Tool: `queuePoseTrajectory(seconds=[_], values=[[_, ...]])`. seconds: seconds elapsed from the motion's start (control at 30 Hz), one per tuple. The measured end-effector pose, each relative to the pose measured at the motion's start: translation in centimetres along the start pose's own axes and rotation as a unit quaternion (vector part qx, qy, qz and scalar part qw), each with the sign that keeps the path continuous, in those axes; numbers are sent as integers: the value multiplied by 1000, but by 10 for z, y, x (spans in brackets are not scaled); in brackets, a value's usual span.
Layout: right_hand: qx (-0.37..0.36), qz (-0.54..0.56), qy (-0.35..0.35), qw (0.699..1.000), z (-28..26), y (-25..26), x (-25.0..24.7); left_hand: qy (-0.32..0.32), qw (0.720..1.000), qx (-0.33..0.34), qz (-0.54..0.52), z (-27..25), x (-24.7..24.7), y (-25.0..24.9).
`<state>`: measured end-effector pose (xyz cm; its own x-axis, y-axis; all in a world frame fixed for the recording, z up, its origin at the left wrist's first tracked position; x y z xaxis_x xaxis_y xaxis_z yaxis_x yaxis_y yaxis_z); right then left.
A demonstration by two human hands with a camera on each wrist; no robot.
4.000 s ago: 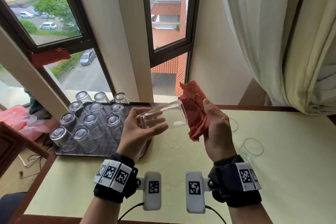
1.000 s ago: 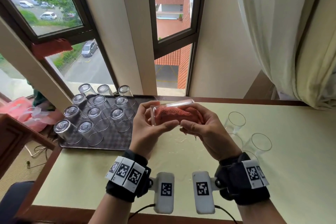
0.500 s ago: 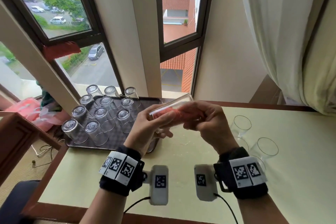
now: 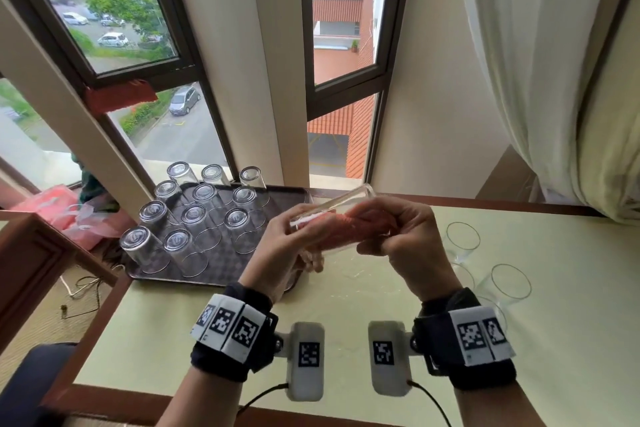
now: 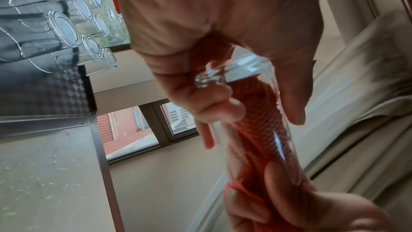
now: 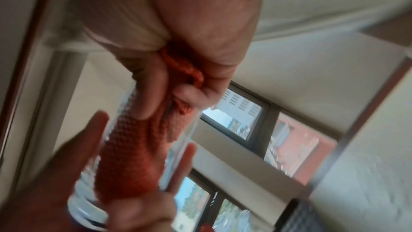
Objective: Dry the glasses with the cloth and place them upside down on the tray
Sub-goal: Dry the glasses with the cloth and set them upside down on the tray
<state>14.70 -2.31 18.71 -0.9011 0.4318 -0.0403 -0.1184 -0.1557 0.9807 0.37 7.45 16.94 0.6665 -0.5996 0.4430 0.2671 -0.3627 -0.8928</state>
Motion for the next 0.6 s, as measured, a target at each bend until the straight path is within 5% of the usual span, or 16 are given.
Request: queuePoseTrajectory(seconds=[0.23, 0.47, 0.6], values=[[54, 14, 58, 997, -6, -1, 0, 43, 991, 90, 85, -7, 4, -6], [-3, -9, 41, 999, -4, 11, 0, -9, 998, 54, -10, -6, -6, -7], [29, -24, 84, 996, -4, 8, 3, 5, 996, 86, 22, -6, -4, -9]])
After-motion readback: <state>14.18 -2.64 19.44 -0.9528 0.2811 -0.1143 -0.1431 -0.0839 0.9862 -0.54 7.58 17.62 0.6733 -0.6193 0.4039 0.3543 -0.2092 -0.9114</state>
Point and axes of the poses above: each hand's wrist, its own z-axis towards the middle knuckle, its own x-axis out of the palm, y = z × x, the point moved 3 cm from there along z, towards the middle knuckle, and after that the axes turned 13 degrees about -z, right-handed, at the moved point
